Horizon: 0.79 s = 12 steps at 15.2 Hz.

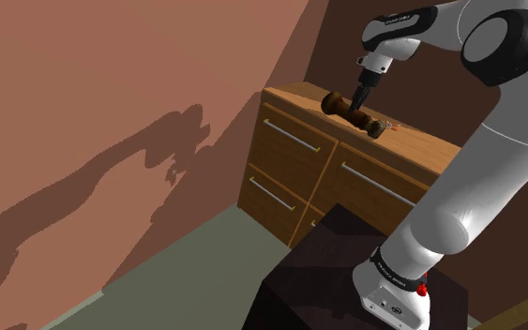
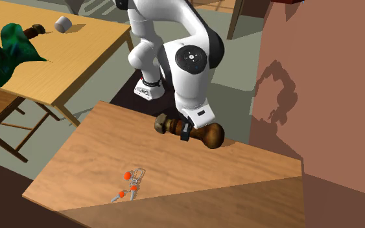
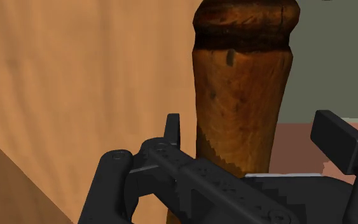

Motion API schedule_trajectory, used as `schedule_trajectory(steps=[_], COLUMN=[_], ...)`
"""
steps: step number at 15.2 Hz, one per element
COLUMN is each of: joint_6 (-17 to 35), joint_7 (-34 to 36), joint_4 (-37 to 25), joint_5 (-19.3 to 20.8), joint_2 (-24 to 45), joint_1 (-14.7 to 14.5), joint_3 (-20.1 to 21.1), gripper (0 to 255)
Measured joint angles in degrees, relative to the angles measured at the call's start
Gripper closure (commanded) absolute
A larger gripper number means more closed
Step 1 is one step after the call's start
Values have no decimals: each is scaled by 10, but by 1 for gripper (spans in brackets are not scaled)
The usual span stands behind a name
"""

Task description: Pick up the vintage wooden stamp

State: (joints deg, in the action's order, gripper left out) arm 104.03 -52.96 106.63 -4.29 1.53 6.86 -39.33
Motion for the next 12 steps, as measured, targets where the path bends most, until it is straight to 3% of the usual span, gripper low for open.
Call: schedule_trajectory(steps=[3,4,12], joint_6=[21,23,26], joint_7=[-5,-6,-5], joint_4=[17,18,19], joint_5=[-4,-5,-6], joint_2=[6,7,8], joint_1=[1,1,1], joint_3=[-1,-1,-1], gripper=[0,255,255])
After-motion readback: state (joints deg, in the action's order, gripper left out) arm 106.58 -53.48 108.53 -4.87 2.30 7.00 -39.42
